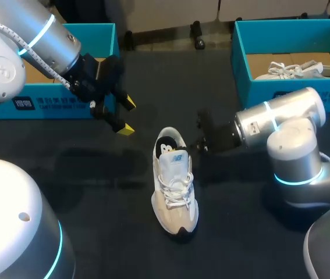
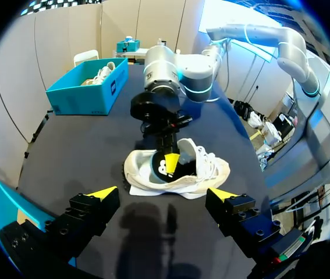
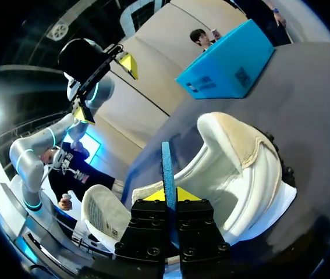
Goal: Take the shoe out of the shoebox, open the shoe tongue, remove and reinsert the insole, then place the shoe into the shoebox
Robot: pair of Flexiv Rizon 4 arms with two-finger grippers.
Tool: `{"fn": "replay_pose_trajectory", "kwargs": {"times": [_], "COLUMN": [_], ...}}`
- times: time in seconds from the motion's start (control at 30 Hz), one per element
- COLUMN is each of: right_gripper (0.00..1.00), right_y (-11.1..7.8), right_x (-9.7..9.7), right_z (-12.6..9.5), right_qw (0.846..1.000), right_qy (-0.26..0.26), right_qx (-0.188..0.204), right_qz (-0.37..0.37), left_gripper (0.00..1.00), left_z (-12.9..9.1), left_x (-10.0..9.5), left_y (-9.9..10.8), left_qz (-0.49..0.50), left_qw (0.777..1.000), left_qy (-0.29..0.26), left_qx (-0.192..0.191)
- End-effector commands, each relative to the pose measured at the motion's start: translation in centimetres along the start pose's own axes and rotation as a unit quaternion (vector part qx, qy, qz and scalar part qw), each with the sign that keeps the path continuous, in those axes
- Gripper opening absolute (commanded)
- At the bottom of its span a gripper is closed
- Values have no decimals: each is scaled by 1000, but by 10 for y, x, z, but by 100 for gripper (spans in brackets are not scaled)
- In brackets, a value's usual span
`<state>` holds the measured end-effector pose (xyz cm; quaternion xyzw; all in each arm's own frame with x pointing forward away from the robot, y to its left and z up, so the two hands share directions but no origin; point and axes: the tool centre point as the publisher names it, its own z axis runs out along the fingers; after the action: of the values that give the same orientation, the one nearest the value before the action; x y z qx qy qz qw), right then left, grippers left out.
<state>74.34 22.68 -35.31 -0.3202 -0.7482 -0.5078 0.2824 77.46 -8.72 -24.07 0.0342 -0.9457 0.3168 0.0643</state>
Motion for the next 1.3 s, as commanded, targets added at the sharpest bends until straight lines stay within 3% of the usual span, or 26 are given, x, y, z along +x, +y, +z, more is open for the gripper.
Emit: {"fn": "replay_pose_trajectory", "kwargs": {"times": [0.03, 0.1, 0.17, 0.47, 0.8, 0.97, 1.23, 1.27, 1.3], "right_gripper": [0, 0, 22, 27, 21, 0, 0, 5, 28], "right_y": [-9, -7, -3, 15, 21, 24, 21, 20, 20], "right_x": [4, 5, 5, 4, -5, -6, -9, -9, -8], "right_z": [5, 3, 2, -7, -12, -12, -10, -11, -11], "right_qw": [1000, 1000, 1000, 999, 999, 999, 999, 999, 999], "right_qy": [-5, -8, -12, -28, -32, -35, -45, -45, -46], "right_qx": [-8, -9, -8, 0, 10, 10, 14, 11, 10], "right_qz": [2, -1, -5, -27, -32, -32, -22, -23, -24], "left_gripper": [100, 100, 100, 100, 100, 100, 100, 100, 100], "left_z": [0, 0, 0, 0, 0, 0, 0, 0, 0], "left_x": [0, 0, 0, 0, 0, 0, 0, 0, 0], "left_y": [0, 0, 0, 0, 0, 0, 0, 0, 0], "left_qz": [0, 0, 0, 0, 0, 0, 0, 0, 0], "left_qw": [1000, 1000, 1000, 1000, 1000, 1000, 1000, 1000, 1000], "left_qy": [0, 0, 0, 0, 0, 0, 0, 0, 0], "left_qx": [-1, -1, -1, -1, -1, -1, -1, -1, -1]}}
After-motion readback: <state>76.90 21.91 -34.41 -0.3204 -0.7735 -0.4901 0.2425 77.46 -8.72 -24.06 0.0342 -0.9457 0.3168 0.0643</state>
